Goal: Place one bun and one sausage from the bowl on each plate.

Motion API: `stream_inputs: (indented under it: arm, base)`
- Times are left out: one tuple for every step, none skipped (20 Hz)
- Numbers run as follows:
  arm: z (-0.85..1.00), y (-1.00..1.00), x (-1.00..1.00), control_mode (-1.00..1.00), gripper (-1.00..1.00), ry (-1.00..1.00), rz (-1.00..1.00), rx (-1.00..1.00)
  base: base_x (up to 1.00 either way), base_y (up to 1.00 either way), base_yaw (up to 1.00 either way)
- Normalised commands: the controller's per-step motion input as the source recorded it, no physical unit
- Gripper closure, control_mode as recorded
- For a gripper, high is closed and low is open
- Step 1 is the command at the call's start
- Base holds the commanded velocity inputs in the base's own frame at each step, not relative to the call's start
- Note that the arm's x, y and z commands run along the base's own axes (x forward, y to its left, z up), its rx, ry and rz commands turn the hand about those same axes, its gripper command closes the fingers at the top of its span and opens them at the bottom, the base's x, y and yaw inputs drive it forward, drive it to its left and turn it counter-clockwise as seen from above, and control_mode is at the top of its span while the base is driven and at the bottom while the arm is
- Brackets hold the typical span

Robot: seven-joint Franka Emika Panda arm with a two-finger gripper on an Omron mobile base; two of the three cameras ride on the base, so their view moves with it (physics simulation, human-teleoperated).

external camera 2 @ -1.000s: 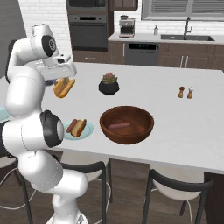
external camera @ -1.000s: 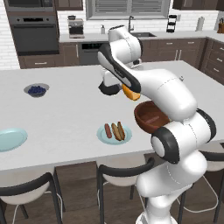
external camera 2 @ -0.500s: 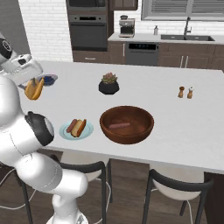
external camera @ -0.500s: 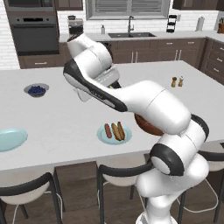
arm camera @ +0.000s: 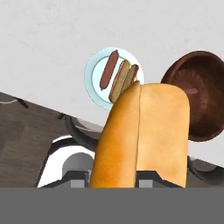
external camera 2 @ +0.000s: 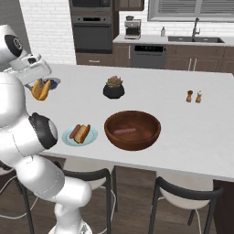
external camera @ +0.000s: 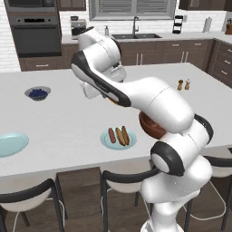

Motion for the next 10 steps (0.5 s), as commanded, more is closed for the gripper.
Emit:
stream_inputs:
  arm:
    - [-0.76, -0.61, -0.06, -1.00, 1.00, 0.00, -0.07, 0.19]
    - [-0.70, -0.73, -0.56, -1.00, 1.00, 0.00, -0.16, 0.16]
    - [-0.68, -0.68, -0.53, -1.00, 1.00, -0.04, -0.15, 0.13]
    - [-0.74, -0.71, -0.48, -1.00, 1.00, -0.08, -0.15, 0.14]
    - [-0.73, -0.79, -0.60, -1.00, 1.00, -0.15, -0.15, 0.15]
    - [-0.60, -0.76, -0.53, -1.00, 1.00, -0.17, -0.19, 0.16]
    - [-0.26, -0.69, -0.36, -1.00, 1.00, -0.09, -0.20, 0.17]
    - [-0.01, -0.60, -0.29, -1.00, 1.00, -0.02, -0.19, 0.13]
    - [0.00, -0.70, -0.54, -1.00, 1.00, 0.00, -0.23, 0.12]
    - [0.00, -0.59, -0.46, -1.00, 1.00, 0.00, -0.25, 0.11]
  base:
    - [0.00, 0.00, 0.00]
    - [0.00, 0.00, 0.00]
    - [0.00, 0.00, 0.00]
    - [0.00, 0.00, 0.00]
    - [0.00, 0.00, 0.00]
    - [0.00, 0.00, 0.00]
    - [0.00, 0.00, 0.00]
    - [0.00, 0.00, 0.00]
    - [0.00, 0.00, 0.00]
    - [0.00, 0.00, 0.00]
